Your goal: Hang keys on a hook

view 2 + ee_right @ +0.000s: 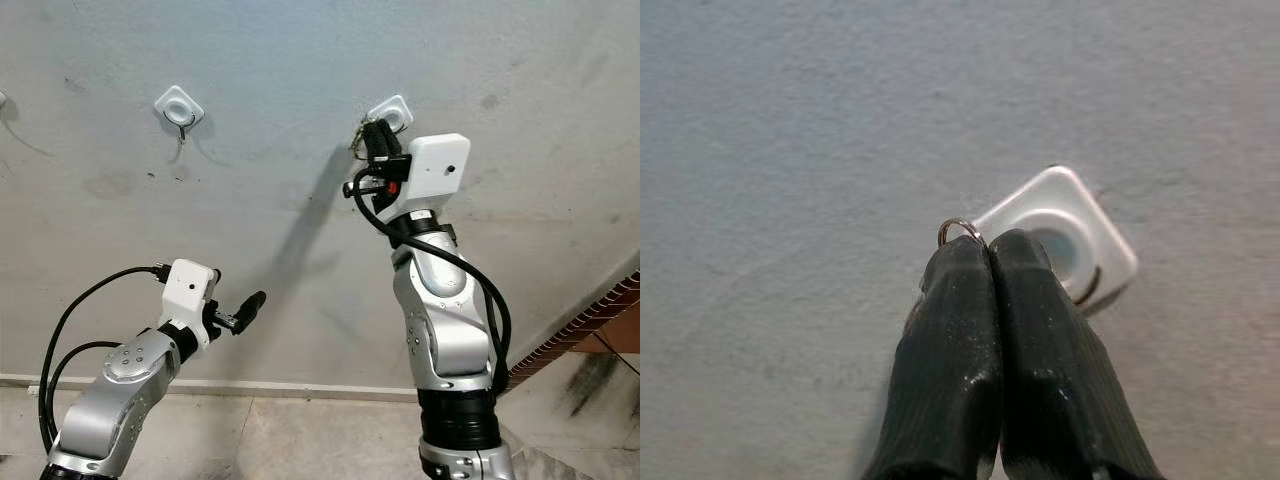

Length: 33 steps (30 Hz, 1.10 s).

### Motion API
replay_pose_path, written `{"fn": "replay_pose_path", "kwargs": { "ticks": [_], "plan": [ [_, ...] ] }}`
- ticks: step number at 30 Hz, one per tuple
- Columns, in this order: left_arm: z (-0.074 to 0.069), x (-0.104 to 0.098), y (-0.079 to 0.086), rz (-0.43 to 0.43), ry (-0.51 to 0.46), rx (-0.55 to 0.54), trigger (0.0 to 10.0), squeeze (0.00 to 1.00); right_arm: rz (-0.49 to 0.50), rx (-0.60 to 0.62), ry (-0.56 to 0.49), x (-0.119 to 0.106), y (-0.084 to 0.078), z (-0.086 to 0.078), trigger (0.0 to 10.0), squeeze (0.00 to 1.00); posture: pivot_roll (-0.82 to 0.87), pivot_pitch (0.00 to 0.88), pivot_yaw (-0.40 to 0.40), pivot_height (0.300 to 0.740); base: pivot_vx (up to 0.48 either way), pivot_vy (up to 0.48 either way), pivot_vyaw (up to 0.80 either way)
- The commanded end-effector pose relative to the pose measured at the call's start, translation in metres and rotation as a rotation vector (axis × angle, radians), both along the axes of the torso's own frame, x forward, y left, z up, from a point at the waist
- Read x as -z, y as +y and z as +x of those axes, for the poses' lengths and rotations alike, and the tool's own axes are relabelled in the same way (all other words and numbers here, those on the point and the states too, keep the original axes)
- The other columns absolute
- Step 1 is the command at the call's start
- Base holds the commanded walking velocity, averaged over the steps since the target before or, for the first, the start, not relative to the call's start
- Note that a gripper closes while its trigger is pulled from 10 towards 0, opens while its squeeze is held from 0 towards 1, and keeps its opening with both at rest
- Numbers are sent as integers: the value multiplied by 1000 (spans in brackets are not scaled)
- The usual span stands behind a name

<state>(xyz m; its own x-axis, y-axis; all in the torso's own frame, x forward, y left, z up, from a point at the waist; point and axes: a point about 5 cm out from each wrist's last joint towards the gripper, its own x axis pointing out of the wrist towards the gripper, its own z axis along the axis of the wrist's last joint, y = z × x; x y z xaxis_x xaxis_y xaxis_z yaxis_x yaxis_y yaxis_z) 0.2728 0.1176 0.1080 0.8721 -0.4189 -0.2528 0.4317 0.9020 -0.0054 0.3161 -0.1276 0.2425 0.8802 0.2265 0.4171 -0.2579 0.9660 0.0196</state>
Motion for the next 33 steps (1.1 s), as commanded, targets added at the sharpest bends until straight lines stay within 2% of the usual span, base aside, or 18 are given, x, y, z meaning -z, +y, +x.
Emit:
{"fn": "replay_pose_path", "kwargs": {
  "ticks": [1, 9, 14, 24, 33],
  "plan": [
    [0, 0, 0, 6, 2, 5, 10000, 0, -18, 1, -43, -14, 0, -4, 10000, 0, 150, 60, -44, 740, 0, 0, 0],
    [1, 0, 2, 14, 1, 9, 10000, 0, -22, -83, -77, -27, 11, -18, 10000, 0, 147, 58, -41, 740, 0, 0, 0],
    [0, 1, 1, 13, 3, 10, 10000, 0, -36, -129, -71, -26, 16, -25, 10000, 0, 145, 59, -41, 740, 0, 0, 0],
    [0, 1, 2, 15, 5, 10, 10000, 0, -121, -104, -11, -13, 5, -27, 10000, 0, 144, 61, -40, 740, 0, 0, 0],
    [0, 1, 2, 17, 8, 12, 10000, 0, -162, -15, -11, -12, -3, -18, 10000, 0, 146, 63, -40, 740, 0, 0, 0]
  ]
}}
